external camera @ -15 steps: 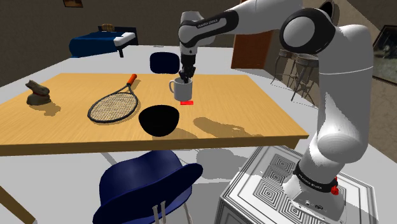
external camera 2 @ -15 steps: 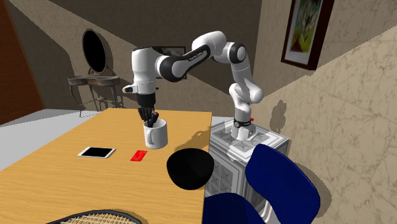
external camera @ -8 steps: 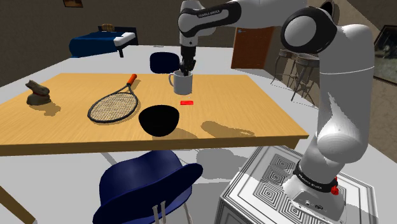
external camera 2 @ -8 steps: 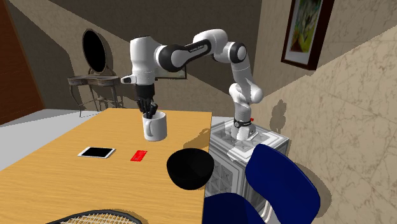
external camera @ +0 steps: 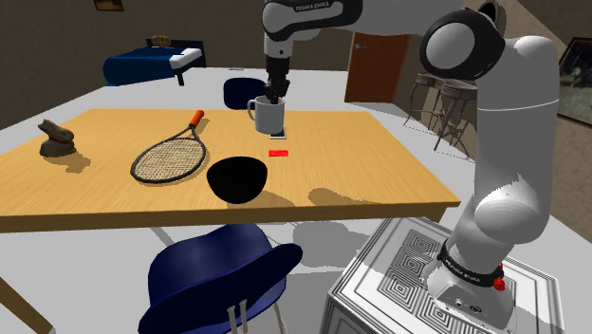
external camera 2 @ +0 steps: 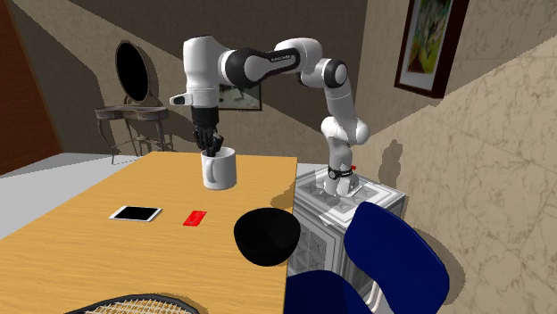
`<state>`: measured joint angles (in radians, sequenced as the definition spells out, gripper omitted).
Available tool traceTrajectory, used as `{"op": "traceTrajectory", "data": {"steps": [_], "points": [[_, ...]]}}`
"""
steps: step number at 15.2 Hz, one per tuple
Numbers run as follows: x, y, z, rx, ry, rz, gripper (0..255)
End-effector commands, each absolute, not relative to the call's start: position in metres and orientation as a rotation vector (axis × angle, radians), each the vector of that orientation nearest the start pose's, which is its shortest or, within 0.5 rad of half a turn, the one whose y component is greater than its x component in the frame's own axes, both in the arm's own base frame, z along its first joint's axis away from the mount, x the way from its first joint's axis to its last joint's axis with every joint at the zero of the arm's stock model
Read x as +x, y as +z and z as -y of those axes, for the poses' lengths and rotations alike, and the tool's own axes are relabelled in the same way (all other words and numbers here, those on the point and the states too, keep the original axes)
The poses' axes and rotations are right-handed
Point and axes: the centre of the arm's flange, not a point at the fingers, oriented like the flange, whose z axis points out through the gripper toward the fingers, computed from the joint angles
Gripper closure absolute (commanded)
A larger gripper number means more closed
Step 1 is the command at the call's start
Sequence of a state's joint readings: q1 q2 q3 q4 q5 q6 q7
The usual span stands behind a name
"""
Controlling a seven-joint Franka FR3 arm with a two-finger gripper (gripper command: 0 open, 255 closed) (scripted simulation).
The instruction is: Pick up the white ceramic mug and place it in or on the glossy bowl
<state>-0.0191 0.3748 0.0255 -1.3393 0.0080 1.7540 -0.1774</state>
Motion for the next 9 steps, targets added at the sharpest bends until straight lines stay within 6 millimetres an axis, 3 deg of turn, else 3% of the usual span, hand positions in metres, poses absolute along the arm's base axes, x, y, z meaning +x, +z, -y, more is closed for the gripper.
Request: {"op": "traceTrajectory", "data": {"steps": [1,9], "points": [[0.671,0.523,-0.024,-3.114,-0.065,0.282,255],[0.654,0.534,-0.127,-3.114,-0.065,0.282,255]]}}
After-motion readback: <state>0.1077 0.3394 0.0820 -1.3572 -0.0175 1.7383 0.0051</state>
